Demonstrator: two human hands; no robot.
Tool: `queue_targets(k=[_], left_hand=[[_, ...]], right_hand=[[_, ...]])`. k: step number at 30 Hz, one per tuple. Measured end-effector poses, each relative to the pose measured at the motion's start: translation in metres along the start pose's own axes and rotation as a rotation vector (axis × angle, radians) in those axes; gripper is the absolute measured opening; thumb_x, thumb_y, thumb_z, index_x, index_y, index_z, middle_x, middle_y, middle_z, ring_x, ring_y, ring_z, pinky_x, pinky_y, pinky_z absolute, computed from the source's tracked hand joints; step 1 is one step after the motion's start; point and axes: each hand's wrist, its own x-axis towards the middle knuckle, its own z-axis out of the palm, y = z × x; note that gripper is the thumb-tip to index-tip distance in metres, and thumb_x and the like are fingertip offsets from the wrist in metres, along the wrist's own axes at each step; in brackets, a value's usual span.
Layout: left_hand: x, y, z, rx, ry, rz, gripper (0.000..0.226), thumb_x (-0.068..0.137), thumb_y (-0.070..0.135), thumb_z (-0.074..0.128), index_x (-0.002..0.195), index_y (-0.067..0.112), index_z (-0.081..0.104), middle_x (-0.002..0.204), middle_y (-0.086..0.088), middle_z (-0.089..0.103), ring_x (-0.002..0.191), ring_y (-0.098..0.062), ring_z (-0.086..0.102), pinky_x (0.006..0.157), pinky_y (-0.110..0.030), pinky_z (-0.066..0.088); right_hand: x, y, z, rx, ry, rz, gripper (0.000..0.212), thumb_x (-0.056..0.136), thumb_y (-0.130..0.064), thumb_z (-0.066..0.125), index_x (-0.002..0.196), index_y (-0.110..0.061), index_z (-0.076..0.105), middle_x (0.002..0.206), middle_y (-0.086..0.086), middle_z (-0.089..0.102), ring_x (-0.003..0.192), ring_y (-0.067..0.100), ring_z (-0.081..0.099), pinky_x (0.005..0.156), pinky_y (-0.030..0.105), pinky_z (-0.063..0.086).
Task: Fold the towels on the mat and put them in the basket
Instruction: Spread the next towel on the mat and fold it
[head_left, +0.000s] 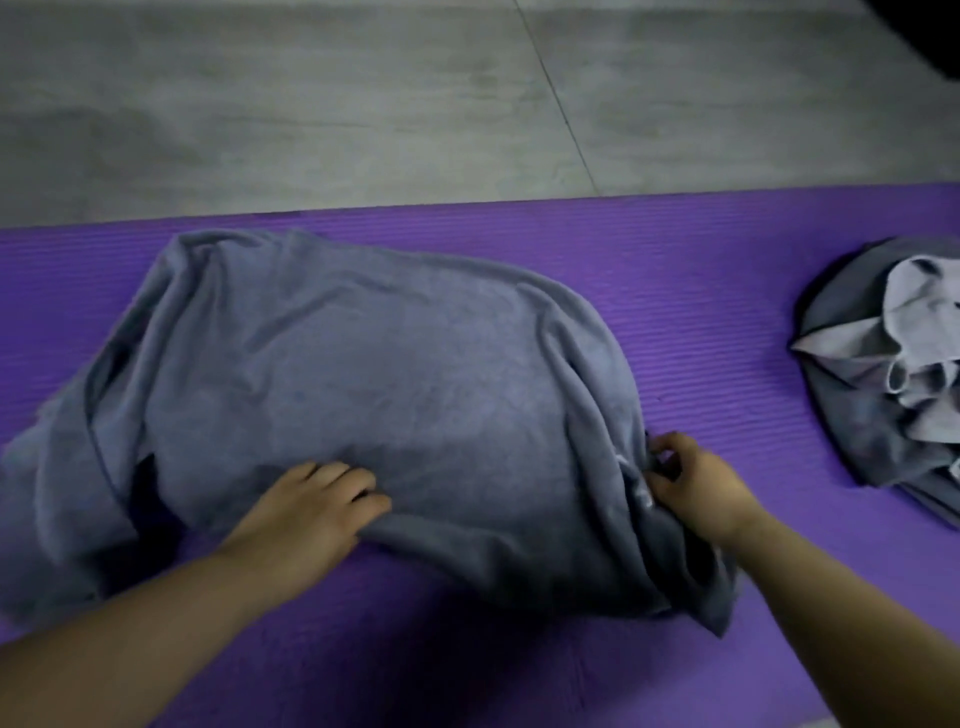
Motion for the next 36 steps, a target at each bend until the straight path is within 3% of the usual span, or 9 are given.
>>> queue_targets(k=[4, 8, 16, 18, 21, 26, 31, 33, 36], left_hand=[[0.010, -0.001, -0.020, -0.111, 0.067, -0.242, 0.031, 0.065, 0.030, 0.040, 0.093, 0.025, 0.051, 0.068, 0.001, 0.070, 0.054, -0.014, 0.067, 0.063, -0.021, 0.043], [0.018, -0.013, -0.042, -0.192, 0.167, -0.586, 0.042, 0.075, 0.006, 0.067, 0.116, 0.007, 0.059, 0.106, -0.022, 0.066, 0.075, -0.042, 0.066, 0.061, -0.043, 0.053], [0.009, -0.021, -0.023, 0.124, -0.044, -0.240, 0.066, 0.051, 0.033, 0.084, 0.109, 0.012, 0.061, 0.102, -0.014, 0.069, 0.091, -0.026, 0.062, 0.075, -0.036, 0.051], [0.014, -0.018, -0.029, 0.091, -0.183, -0.414, 0.078, 0.075, 0.036, 0.071, 0.139, 0.011, 0.035, 0.141, -0.008, 0.042, 0.124, -0.022, 0.048, 0.099, -0.033, 0.041], [0.019, -0.021, -0.033, 0.028, -0.241, -0.535, 0.065, 0.095, 0.032, 0.041, 0.146, 0.025, 0.000, 0.153, 0.004, 0.015, 0.138, -0.016, 0.024, 0.109, -0.024, 0.023], [0.013, -0.025, -0.021, -0.141, -0.068, -0.618, 0.047, 0.094, 0.010, 0.040, 0.140, 0.017, 0.033, 0.140, -0.006, 0.044, 0.125, -0.023, 0.044, 0.099, -0.028, 0.035], [0.010, -0.024, -0.036, -0.626, 0.332, -0.776, 0.027, 0.091, -0.002, 0.045, 0.113, -0.002, 0.060, 0.115, -0.017, 0.060, 0.105, -0.018, 0.058, 0.080, -0.005, 0.033], [0.013, -0.021, -0.046, -0.799, 0.334, -0.776, 0.025, 0.093, -0.002, 0.040, 0.094, 0.005, 0.064, 0.100, -0.010, 0.062, 0.078, 0.015, 0.055, 0.067, 0.007, 0.031], [0.016, 0.000, -0.061, -1.256, 0.124, -0.698, 0.027, 0.091, 0.013, 0.047, 0.071, 0.019, 0.065, 0.069, 0.008, 0.068, 0.058, 0.017, 0.054, 0.062, 0.004, 0.038]], right_hand=[[0.036, -0.017, -0.070, -0.084, 0.291, -0.118, 0.022, 0.089, -0.008, 0.054, 0.105, 0.005, 0.060, 0.107, 0.028, 0.062, 0.103, 0.038, 0.058, 0.083, 0.036, 0.040], [0.065, -0.039, -0.115, 0.095, 0.626, -0.036, 0.055, 0.092, -0.023, 0.050, 0.140, -0.006, 0.031, 0.143, 0.020, 0.037, 0.132, 0.034, 0.033, 0.107, 0.039, 0.024], [0.042, 0.012, -0.013, 0.103, 0.276, 0.161, 0.062, 0.086, -0.028, 0.060, 0.139, -0.005, 0.036, 0.138, 0.022, 0.044, 0.130, 0.034, 0.038, 0.109, 0.039, 0.027], [0.039, 0.008, -0.002, 0.054, 0.245, 0.133, 0.062, 0.086, -0.031, 0.061, 0.137, -0.006, 0.038, 0.136, 0.022, 0.044, 0.130, 0.033, 0.036, 0.107, 0.034, 0.023], [0.050, -0.003, -0.010, 0.050, 0.269, 0.187, 0.066, 0.086, -0.036, 0.059, 0.138, -0.004, 0.034, 0.139, 0.022, 0.041, 0.132, 0.034, 0.031, 0.106, 0.032, 0.021], [0.069, -0.023, -0.024, -0.019, 0.278, 0.146, 0.044, 0.089, -0.035, 0.054, 0.123, -0.008, 0.054, 0.129, 0.021, 0.045, 0.123, 0.035, 0.035, 0.101, 0.032, 0.029], [0.063, -0.038, -0.033, 0.854, 0.567, 0.069, 0.021, 0.092, -0.007, 0.039, 0.080, 0.000, 0.055, 0.076, 0.010, 0.049, 0.073, 0.017, 0.045, 0.069, 0.018, 0.040], [0.050, -0.031, -0.054, 1.273, 0.387, 0.112, 0.029, 0.088, -0.006, 0.033, 0.067, -0.014, 0.051, 0.057, -0.003, 0.054, 0.049, 0.008, 0.051, 0.056, 0.018, 0.044], [0.032, -0.002, -0.087, 1.383, 0.169, 0.062, 0.006, 0.057, -0.021, 0.040, 0.052, -0.020, 0.043, 0.028, -0.007, 0.033, 0.022, 0.004, 0.026, 0.033, 0.008, 0.029]])
